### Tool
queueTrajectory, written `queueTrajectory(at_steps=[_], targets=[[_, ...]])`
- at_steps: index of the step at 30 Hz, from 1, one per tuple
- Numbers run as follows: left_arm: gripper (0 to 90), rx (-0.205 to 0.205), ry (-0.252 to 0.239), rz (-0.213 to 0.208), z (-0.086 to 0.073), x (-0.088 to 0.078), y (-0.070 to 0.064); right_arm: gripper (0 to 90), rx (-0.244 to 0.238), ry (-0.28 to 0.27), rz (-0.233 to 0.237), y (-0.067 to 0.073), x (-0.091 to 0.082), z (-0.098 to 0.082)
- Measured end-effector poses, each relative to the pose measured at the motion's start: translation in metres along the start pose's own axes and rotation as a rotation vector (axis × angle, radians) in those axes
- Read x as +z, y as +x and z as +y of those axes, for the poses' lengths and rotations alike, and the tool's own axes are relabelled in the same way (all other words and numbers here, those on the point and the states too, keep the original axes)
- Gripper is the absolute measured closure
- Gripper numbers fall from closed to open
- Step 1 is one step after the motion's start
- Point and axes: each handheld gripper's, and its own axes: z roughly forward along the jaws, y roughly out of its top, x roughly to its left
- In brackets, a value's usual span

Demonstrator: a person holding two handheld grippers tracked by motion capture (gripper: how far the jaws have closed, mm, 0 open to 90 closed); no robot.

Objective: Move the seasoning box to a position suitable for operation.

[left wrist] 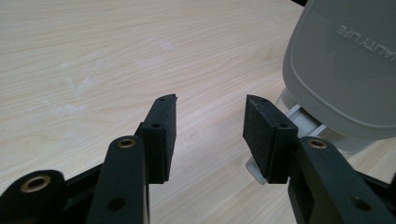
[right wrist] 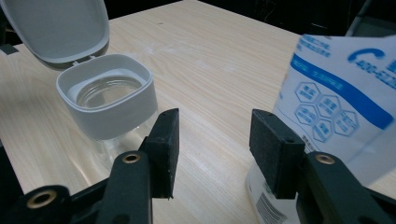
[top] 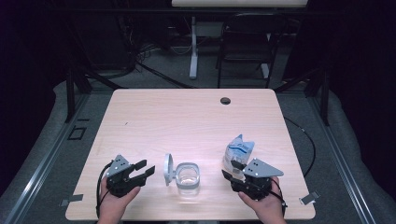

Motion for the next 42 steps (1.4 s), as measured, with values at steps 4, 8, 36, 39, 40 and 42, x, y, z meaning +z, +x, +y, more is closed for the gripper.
queueTrajectory(at_steps=[4, 8, 36, 39, 40, 42], targets=[[54.9, 0.004, 0.006, 0.004, 0.000, 0.001, 0.001, 52.7, 0.013, 0.001, -0.006, -0.004, -0.004, -0.004], [55.4, -0.006, 0.001, 0.003, 0.000, -0.001, 0.001, 53.0, 0.008, 0.002, -0.005, -0.007, -0.009, -0.009], [54.7, -0.019, -0.001, 0.031, -0.007, -0.013, 0.006, 41.6, 0.099, 0.002, -0.155, -0.042, -0.014, -0.022], [54.6, -0.024, 0.003, 0.044, -0.010, -0.017, 0.007, 40.3, 0.102, 0.009, -0.158, -0.044, -0.006, -0.023], [54.6, -0.025, 0.001, 0.047, -0.011, -0.019, 0.008, 40.3, 0.104, 0.011, -0.152, -0.045, -0.003, -0.024], [54.6, -0.028, 0.000, 0.056, -0.012, -0.021, 0.008, 39.2, 0.102, 0.023, -0.154, -0.046, 0.002, -0.025]])
